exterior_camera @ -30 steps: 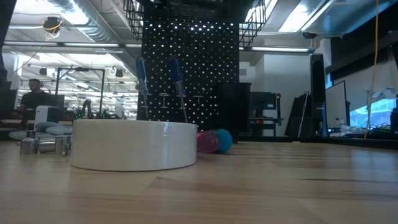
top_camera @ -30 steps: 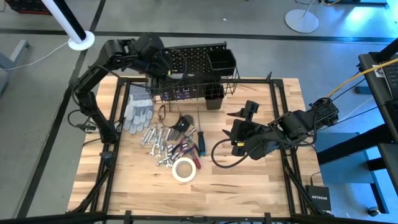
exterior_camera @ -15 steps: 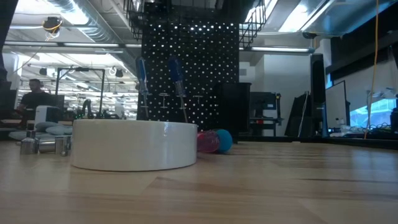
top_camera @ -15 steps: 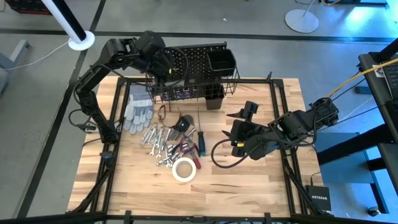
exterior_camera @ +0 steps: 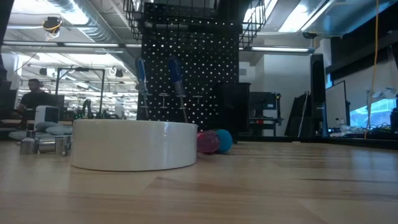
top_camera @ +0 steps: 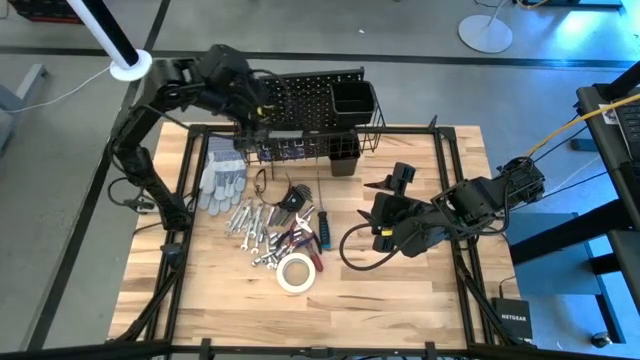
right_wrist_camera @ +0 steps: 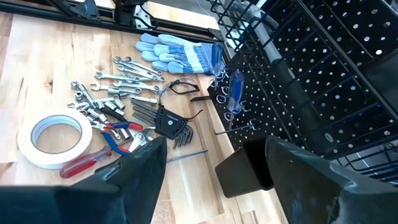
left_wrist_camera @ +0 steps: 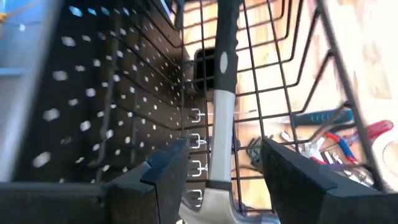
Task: Hang tools onto peg board
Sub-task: Put the black screwdriver into the bottom black bin on the pegboard
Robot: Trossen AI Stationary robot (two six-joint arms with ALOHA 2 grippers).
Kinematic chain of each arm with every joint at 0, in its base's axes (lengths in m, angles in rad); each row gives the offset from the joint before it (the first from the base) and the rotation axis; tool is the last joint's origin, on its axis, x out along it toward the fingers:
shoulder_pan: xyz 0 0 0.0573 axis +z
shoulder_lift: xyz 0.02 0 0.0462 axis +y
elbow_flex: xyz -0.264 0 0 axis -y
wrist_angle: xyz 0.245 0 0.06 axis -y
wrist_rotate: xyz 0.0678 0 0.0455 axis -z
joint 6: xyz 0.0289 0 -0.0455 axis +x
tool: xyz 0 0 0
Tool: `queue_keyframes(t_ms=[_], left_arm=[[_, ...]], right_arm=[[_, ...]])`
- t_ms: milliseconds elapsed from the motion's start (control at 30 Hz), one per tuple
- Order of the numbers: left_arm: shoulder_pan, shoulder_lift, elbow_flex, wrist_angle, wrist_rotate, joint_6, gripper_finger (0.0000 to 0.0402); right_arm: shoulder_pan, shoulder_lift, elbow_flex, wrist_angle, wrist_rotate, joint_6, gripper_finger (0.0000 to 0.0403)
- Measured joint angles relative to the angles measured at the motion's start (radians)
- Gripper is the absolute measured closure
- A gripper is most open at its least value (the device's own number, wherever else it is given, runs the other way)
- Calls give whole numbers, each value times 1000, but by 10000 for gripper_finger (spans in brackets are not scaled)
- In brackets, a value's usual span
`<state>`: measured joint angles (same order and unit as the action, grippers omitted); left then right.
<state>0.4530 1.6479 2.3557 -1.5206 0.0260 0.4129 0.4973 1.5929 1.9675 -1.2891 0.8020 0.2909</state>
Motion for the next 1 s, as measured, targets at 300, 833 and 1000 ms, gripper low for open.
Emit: queue_keyframes(t_ms=[300,833,1000], left_arm=[[-46,-134,0,77,120,-103,210],[-653,-284,-372,75,-74,-511,210],[-806,-389,-719,242,-205,-678,210]], right_arm=[[0,0,0,-1,18,-8,127],[143,0,-347,61,87,270,127],[181,0,-615,196,158,474,127]])
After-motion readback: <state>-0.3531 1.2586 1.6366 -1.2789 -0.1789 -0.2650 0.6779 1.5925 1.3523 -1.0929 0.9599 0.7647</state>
